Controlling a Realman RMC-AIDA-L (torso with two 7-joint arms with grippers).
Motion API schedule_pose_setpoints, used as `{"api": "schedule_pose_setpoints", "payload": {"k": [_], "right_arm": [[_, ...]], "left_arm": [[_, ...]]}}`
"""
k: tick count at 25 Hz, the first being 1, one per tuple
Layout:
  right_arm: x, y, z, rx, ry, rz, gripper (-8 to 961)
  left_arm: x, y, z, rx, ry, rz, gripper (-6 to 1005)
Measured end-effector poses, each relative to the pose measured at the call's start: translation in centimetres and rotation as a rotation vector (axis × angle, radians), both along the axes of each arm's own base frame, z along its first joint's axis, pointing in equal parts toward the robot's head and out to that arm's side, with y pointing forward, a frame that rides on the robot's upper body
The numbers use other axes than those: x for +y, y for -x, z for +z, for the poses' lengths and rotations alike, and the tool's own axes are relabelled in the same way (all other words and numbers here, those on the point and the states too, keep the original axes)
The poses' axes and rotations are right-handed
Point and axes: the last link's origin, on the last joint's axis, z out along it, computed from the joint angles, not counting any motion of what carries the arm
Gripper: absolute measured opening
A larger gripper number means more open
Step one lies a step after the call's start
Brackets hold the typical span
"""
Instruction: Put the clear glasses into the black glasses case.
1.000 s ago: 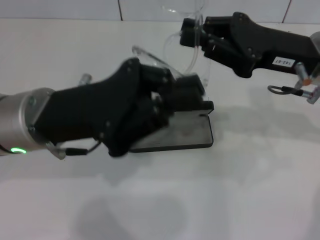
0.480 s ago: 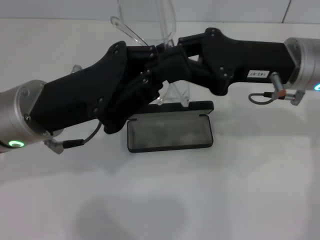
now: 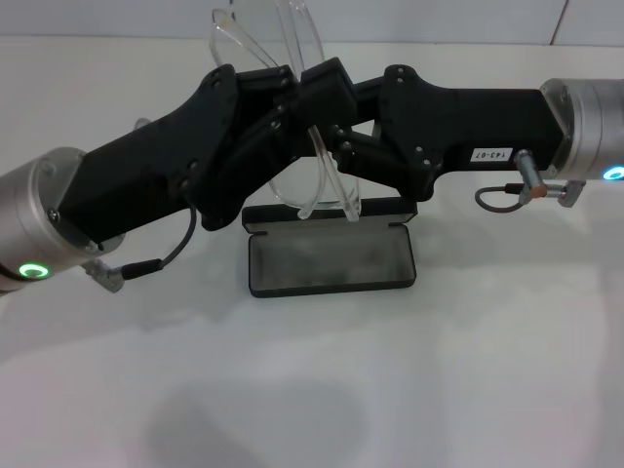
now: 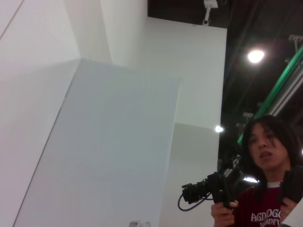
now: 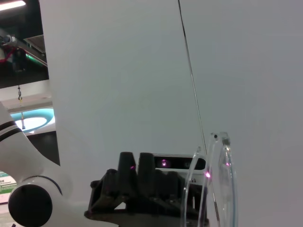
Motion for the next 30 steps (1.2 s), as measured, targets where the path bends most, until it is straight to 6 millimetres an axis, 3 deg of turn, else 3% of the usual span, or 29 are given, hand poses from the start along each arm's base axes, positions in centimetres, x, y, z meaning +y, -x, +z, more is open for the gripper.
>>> {"api": "schedule_pose_setpoints", "payload": {"k": [14,30], "right_arm": [[0.7,-0.8,0.7,0.026,-0.058,-0.062,127],[0.5,-0.2,-1.3,-0.059,-0.029,-0.035,127]], "left_arm": [[0.1,0.2,0.0,0.007,0.001,0.007,80],[0.5,0.0,-0.2,0.012,-0.005,0.029,80]]}}
